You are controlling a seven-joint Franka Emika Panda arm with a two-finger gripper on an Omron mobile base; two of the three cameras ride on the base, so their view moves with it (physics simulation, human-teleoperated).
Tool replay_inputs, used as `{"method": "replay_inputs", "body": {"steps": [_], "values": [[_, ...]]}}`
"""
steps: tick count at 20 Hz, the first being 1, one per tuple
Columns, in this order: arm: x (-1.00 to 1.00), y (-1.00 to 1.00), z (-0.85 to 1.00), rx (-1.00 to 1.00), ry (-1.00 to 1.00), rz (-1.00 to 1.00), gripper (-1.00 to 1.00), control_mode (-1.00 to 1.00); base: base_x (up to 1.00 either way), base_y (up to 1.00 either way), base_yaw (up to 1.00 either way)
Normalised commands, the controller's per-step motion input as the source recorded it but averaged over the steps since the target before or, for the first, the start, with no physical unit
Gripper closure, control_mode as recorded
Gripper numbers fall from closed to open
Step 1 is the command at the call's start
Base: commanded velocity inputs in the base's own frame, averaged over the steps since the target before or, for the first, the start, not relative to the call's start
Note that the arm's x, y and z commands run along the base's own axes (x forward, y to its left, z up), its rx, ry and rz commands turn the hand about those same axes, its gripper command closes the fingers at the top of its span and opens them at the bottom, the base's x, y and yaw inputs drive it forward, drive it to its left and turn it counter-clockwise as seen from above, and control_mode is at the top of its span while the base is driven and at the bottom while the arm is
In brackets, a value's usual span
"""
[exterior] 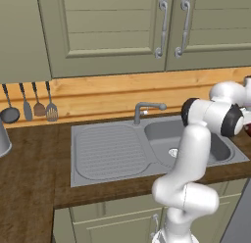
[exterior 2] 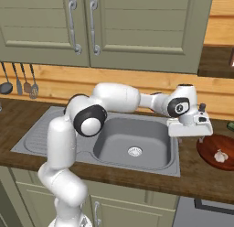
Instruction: Pick the garlic from the sink and place it in the bowl. Then pick the bowl and place it in the microwave. Then close the microwave door and press the start button.
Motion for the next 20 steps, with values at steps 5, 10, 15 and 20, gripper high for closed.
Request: {"method": "replay_inputs", "body": {"steps": [5, 10, 15, 20], "values": [[0.24, 0.0, -0.01, 0.0, 0.06, 0.05, -1.0, -1.0, 0.0, 0.0, 0.0], [0.42, -0.11, 0.0, 0.0, 0.01, 0.09, -1.0, -1.0, 0.0, 0.0, 0.0], [0.31, -0.24, -0.09, 0.0, 0.01, 0.12, -1.0, -1.0, 0.0, 0.0, 0.0], [0.28, -0.21, -0.19, 0.0, 0.0, 0.12, -1.0, -1.0, 0.0, 0.0, 0.0]]}}
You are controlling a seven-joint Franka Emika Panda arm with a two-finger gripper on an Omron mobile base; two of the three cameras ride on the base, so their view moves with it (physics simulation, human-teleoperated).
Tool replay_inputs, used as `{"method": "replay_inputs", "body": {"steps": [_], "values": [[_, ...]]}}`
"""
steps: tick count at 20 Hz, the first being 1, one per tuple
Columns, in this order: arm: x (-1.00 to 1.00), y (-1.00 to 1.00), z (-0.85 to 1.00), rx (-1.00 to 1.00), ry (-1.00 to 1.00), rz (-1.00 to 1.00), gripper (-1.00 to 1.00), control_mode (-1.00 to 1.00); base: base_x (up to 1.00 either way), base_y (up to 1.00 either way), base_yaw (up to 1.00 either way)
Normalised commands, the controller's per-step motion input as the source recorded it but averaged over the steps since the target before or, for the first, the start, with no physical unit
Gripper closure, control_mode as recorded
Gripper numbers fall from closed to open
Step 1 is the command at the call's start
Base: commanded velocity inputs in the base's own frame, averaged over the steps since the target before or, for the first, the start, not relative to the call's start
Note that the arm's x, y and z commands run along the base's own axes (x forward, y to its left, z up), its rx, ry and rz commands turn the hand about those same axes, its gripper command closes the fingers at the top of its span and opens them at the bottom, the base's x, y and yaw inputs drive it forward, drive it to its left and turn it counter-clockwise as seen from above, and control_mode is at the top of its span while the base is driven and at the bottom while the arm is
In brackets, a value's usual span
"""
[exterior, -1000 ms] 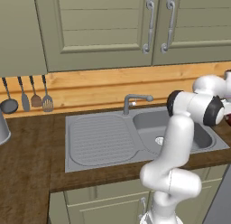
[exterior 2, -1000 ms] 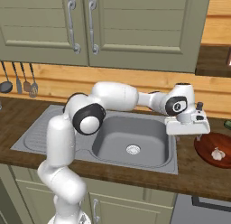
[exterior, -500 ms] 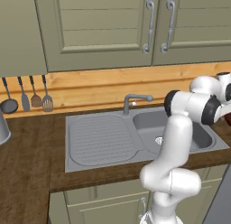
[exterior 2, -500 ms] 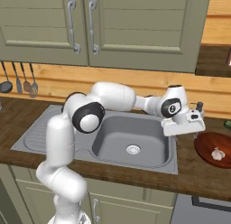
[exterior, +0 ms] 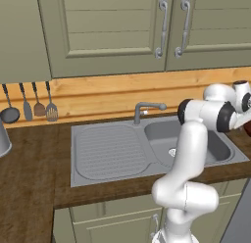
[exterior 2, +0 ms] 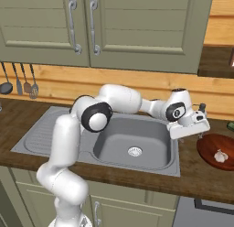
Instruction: Pick the garlic from the sink and place it in the bowl. Then pick the bowl and place it in the microwave. Then close the microwave door and press the start button.
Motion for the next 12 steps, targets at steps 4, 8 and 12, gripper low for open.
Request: {"method": "replay_inputs", "body": {"steps": [4, 8, 12], "values": [[0.16, -0.3, -0.17, 0.0, 0.0, 0.11, -1.0, -1.0, 0.0, 0.0, 0.0], [0.01, -0.21, -0.18, 0.0, 0.0, 0.05, -1.0, -1.0, 0.0, 0.0, 0.0], [0.12, -0.08, -0.25, 0.0, 0.0, 0.0, -1.0, -1.0, 0.0, 0.0, 0.0]]}}
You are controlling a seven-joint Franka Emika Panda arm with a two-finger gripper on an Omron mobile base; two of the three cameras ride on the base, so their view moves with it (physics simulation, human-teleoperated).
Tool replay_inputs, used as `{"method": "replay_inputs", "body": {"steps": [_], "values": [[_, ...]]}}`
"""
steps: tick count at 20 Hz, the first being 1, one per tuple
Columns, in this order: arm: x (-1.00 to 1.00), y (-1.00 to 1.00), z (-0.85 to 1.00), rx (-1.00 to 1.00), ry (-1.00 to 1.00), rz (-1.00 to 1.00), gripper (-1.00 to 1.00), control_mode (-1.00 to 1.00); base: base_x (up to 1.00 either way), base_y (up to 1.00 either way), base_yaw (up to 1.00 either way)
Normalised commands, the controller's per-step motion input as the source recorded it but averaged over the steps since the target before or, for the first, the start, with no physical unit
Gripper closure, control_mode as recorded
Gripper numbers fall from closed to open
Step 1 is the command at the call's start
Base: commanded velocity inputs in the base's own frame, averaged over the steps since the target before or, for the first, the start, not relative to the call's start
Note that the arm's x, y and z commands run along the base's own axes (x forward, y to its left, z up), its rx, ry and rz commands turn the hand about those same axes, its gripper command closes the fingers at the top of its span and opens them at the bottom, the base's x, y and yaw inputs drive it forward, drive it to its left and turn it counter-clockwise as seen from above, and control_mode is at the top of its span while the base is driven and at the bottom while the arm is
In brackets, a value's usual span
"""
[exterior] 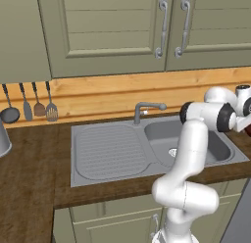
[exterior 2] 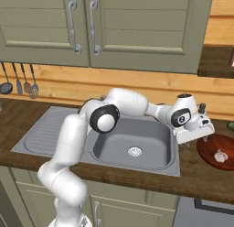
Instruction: Pick the garlic from the sink and place it in the bowl. Then pick the bowl and place it in the microwave. Then close the microwave door and press the start button.
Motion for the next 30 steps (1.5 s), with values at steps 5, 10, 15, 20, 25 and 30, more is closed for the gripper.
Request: {"method": "replay_inputs", "body": {"steps": [5, 10, 15, 20, 25, 30], "values": [[0.06, -0.17, -0.22, 0.0, 0.0, 0.0, -1.0, -1.0, 0.0, 0.0, 0.0], [0.0, -0.14, -0.25, 0.0, 0.0, 0.0, -1.0, -1.0, 0.0, 0.0, 0.0], [0.0, -0.05, -0.26, 0.0, 0.0, 0.0, 1.0, -1.0, 0.0, 0.0, 0.0], [0.0, -0.07, -0.07, 0.0, 0.01, 0.0, 1.0, -1.0, 0.0, 0.0, 0.0], [-0.12, 0.08, 0.01, 0.0, -0.08, 0.0, 1.0, -1.0, 0.0, 0.0, 0.0], [-0.64, 0.48, 0.24, -0.05, -0.14, 0.07, 1.0, -1.0, 0.0, 0.0, 0.0]]}}
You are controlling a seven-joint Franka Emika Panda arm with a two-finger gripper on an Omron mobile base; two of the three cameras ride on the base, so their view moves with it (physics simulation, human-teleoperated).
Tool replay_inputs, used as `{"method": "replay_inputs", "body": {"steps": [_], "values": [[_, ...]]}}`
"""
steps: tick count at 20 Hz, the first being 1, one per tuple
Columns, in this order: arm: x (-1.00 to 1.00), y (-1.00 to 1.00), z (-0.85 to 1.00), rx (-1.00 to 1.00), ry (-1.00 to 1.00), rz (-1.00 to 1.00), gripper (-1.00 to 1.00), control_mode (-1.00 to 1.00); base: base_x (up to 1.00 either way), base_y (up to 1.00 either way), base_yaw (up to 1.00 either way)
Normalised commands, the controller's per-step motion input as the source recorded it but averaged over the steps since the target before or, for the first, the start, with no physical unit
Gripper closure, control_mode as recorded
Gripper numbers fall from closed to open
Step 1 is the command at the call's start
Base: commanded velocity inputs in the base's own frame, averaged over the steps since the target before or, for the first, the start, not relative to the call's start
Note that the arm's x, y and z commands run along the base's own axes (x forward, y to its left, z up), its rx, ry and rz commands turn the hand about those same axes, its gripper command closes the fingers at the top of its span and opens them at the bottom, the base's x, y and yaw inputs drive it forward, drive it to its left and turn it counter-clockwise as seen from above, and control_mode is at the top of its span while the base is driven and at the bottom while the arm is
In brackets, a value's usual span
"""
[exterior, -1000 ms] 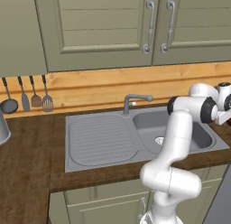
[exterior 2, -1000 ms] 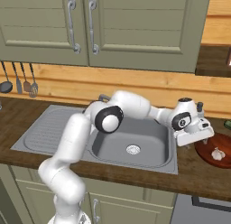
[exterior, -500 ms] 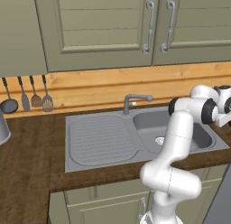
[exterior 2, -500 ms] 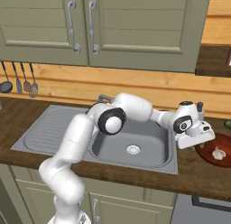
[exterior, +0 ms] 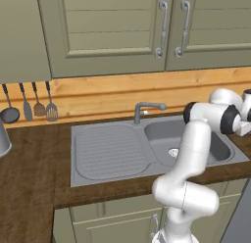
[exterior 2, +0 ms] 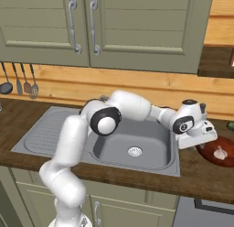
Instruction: Pick the garlic from the sink and place it in the bowl. Then pick the bowl and place it in the microwave. Then close the microwave door and press the start button.
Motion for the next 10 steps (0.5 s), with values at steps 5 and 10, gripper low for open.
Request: {"method": "replay_inputs", "body": {"steps": [5, 10], "values": [[-0.59, 0.63, 0.27, -0.14, -0.13, 0.23, 1.0, -1.0, 0.0, 0.0, 0.0], [-0.56, 0.49, 0.59, -0.1, -0.03, 0.32, 1.0, -1.0, 0.0, 0.0, 0.0]]}}
